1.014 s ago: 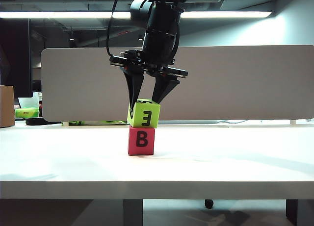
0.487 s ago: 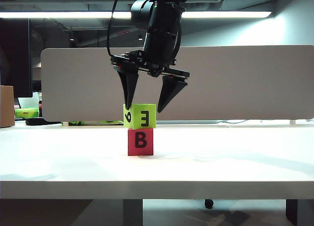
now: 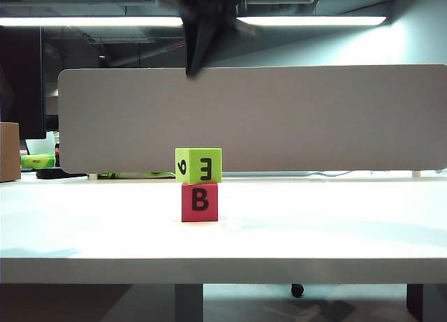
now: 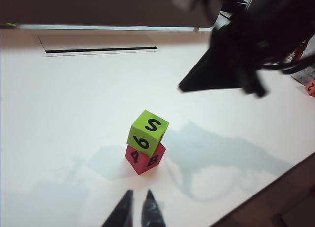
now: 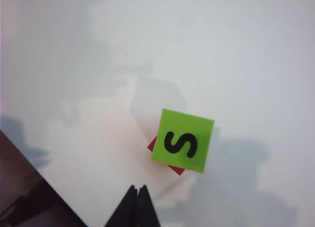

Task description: Stack the letter block on the right onto the letter block on the left.

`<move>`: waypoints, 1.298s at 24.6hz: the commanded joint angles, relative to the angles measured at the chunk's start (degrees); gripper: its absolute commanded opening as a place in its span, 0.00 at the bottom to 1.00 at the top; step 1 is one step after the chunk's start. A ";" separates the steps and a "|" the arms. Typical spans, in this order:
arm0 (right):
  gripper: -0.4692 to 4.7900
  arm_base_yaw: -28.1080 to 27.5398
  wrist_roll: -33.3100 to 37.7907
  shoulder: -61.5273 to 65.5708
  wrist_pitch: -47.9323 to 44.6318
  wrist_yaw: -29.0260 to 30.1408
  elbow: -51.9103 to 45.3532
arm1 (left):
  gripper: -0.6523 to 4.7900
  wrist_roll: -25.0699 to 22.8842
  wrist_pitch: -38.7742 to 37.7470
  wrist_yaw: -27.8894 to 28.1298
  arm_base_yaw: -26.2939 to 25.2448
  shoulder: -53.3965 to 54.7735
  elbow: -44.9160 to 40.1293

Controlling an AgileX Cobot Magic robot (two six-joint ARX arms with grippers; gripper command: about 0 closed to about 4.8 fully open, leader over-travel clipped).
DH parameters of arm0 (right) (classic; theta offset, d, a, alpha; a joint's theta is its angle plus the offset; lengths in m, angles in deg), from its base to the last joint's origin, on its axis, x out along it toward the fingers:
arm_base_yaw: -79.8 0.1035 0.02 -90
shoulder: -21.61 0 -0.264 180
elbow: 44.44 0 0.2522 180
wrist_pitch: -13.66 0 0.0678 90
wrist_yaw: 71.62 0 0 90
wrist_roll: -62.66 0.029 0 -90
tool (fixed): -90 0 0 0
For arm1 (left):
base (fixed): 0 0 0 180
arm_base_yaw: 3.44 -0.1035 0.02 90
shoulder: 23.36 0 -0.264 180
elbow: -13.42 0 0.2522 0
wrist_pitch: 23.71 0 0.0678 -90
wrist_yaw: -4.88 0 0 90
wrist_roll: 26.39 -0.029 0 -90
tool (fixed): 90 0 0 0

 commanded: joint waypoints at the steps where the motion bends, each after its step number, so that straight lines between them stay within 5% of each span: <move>1: 0.08 1.66 -2.84 -4.28 -1.05 -2.56 -0.42 | 0.17 -0.28 1.40 5.75 0.02 -0.07 -0.15; 11: 0.08 4.15 -2.75 -23.80 -23.87 -2.73 -25.31 | 0.17 -2.32 6.97 6.82 0.02 -4.83 -8.02; 14: 0.08 4.07 -2.73 -35.12 -38.36 -3.76 -41.05 | 0.17 -2.32 11.19 11.98 0.02 -10.05 -13.05; 20: 0.08 4.07 -2.75 -50.25 -52.89 -4.81 -57.77 | 0.17 -2.10 16.39 18.03 0.02 -18.23 -18.99; 32: 0.08 4.13 -2.73 -73.13 -58.93 -18.62 -70.51 | 0.17 -1.40 16.85 20.94 0.02 -33.11 -26.60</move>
